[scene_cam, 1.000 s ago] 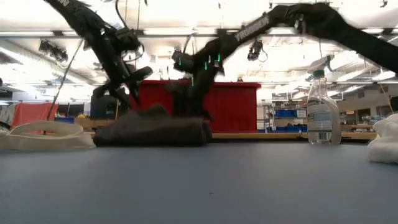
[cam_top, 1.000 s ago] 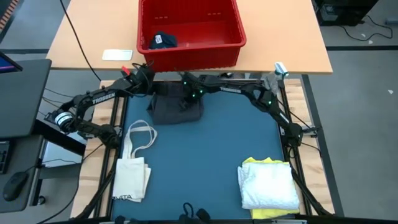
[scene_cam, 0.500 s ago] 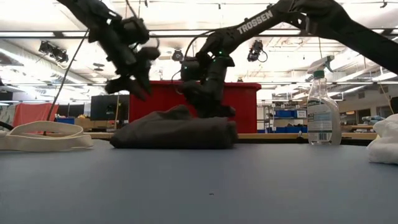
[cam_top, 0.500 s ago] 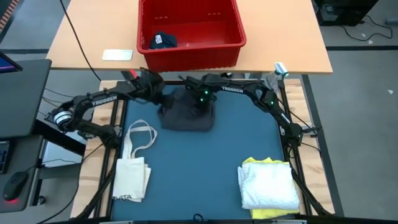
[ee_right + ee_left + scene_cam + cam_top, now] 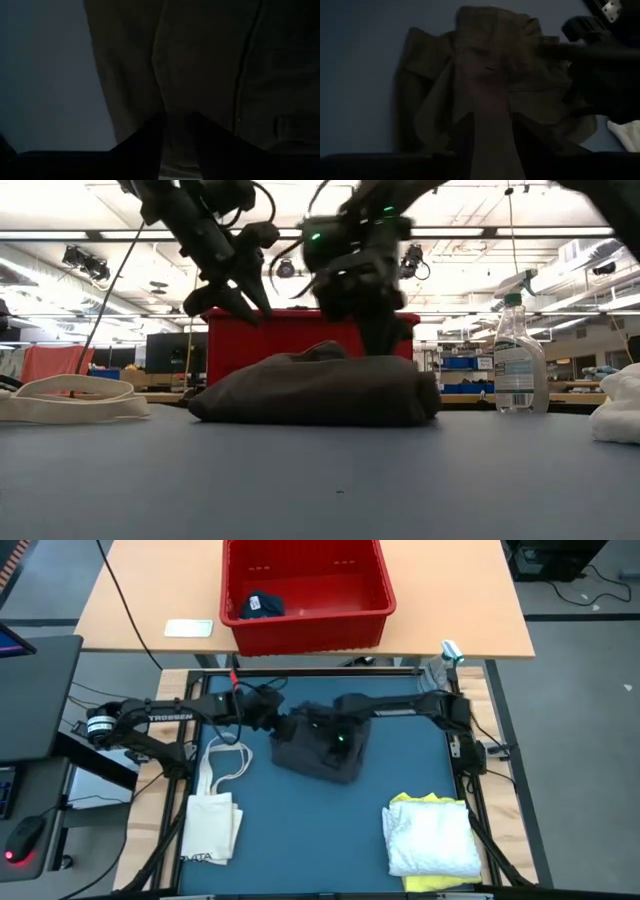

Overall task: Fold laundry
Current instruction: Fold the gray boxer

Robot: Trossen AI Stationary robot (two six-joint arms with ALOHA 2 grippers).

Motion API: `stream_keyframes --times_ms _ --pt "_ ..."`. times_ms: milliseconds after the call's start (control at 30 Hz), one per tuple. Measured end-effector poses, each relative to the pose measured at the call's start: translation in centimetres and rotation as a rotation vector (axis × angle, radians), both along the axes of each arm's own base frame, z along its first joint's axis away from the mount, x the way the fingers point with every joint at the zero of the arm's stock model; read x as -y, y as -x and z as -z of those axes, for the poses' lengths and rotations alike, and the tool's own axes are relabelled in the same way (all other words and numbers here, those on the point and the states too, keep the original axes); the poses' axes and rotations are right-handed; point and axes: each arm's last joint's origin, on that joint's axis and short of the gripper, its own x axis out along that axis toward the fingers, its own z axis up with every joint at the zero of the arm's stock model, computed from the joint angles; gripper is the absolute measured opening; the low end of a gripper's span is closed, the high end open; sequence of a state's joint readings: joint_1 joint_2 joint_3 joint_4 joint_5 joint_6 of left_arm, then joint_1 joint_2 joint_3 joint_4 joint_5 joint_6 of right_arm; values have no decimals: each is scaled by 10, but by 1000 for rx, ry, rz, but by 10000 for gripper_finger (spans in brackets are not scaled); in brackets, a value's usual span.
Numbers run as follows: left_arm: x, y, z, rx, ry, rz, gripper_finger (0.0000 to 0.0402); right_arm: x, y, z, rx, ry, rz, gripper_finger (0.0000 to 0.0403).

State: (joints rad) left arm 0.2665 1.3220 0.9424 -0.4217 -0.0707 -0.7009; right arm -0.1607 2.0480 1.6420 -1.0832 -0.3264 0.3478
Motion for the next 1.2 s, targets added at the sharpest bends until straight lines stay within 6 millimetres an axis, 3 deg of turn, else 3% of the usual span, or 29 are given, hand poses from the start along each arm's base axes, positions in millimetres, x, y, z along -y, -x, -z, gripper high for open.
stream_keyframes --times_ms 233,300,533,600,700,833,967,1067,1200 --pt "19 -13 7 6 4 12 137 -46 63 19 105 -13 143 108" --pt "24 -24 9 66 -5 43 137 -54 79 14 172 20 184 108" --pt "44 -72 24 302 -59 225 137 -76 128 -48 503 302 457 108" --pt "40 -80 36 296 -61 214 137 -76 140 -61 573 338 514 108" --pt "26 -87 56 255 -62 161 137 -74 150 -67 602 326 561 108" --pt "-5 -84 88 115 -25 29 137 -73 156 -55 563 288 636 108" --pt "-35 -69 107 9 117 -133 137 -74 159 -27 464 240 778 109" --pt "-42 -65 100 36 185 -77 137 -74 163 -8 421 216 845 118" --pt "-40 -60 72 132 195 -15 137 -70 167 2 441 138 896 159"
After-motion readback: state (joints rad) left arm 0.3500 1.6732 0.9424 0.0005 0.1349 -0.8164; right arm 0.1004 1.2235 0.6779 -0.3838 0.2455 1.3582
